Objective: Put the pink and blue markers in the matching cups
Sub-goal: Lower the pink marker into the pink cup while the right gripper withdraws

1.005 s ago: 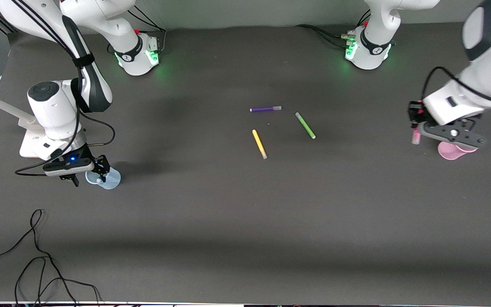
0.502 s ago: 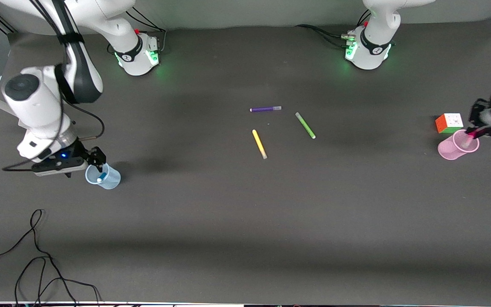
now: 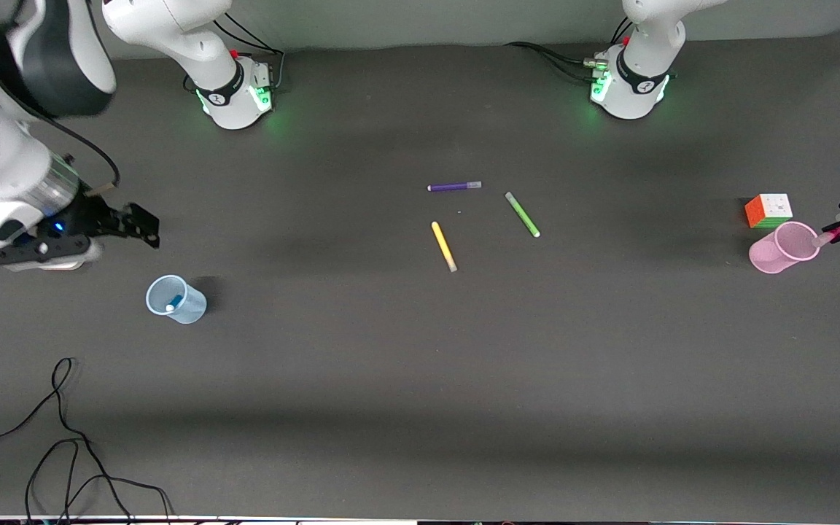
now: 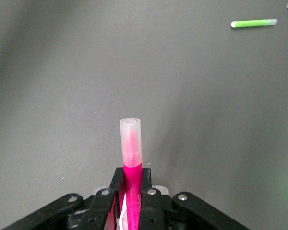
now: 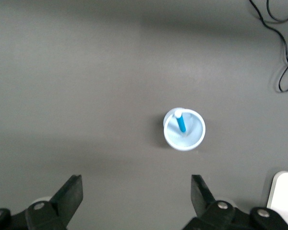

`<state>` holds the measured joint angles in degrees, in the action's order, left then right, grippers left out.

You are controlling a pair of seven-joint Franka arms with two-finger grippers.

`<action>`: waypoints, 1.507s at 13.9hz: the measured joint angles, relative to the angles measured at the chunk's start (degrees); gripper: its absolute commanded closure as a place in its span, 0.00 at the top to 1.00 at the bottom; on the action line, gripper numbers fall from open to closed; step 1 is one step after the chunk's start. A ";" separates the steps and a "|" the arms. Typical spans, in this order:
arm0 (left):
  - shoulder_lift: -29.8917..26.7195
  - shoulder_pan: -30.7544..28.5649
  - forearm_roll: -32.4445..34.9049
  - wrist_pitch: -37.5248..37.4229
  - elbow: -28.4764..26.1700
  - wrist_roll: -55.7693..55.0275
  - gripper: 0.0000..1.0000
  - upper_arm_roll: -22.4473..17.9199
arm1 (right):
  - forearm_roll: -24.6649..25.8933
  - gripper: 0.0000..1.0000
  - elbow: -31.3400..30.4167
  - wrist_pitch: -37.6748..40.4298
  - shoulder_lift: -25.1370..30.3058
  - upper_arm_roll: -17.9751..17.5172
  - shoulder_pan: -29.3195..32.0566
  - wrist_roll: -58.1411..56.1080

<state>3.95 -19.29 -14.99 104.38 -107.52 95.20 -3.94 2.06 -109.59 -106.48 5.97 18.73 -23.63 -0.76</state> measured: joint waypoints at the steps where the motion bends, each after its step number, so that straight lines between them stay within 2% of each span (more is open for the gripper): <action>1: 1.30 -0.94 -1.17 0.00 -0.07 3.01 0.00 0.02 | -0.05 1.00 0.23 1.82 1.86 0.01 0.24 0.04; 4: 6.03 -4.69 -4.60 0.04 -0.10 13.97 0.00 0.03 | -0.05 1.00 0.22 5.29 6.30 0.06 2.39 0.03; 6: 9.02 -7.16 -6.31 0.14 -0.09 20.78 0.00 0.04 | -0.05 1.00 0.21 5.37 6.69 -0.71 3.51 0.00; 7: 10.33 -8.20 -7.35 0.16 -0.07 24.02 0.00 0.05 | -0.08 1.00 0.21 5.36 6.43 -2.58 4.82 0.00; 10: 13.68 -10.40 -10.96 0.12 -0.06 33.66 0.00 0.07 | -0.14 1.00 0.23 5.35 5.84 -11.58 9.80 0.96; 11: 14.61 -11.14 -12.33 -0.34 -0.07 36.29 0.00 0.09 | -0.14 1.00 0.23 5.35 5.84 -12.69 10.15 1.42; 17: 17.39 -16.30 -14.04 -7.87 -0.06 40.30 0.00 0.14 | -0.14 1.00 0.22 5.33 5.85 -12.36 11.53 1.51; 21: 19.78 -17.34 -14.54 -8.13 -0.03 42.35 0.00 0.24 | -0.15 1.00 0.22 5.33 5.79 -12.57 11.34 1.51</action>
<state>23.73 -36.63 -29.52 96.25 -107.55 137.54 -3.70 1.92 -109.37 -101.15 11.76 6.15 -12.28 0.75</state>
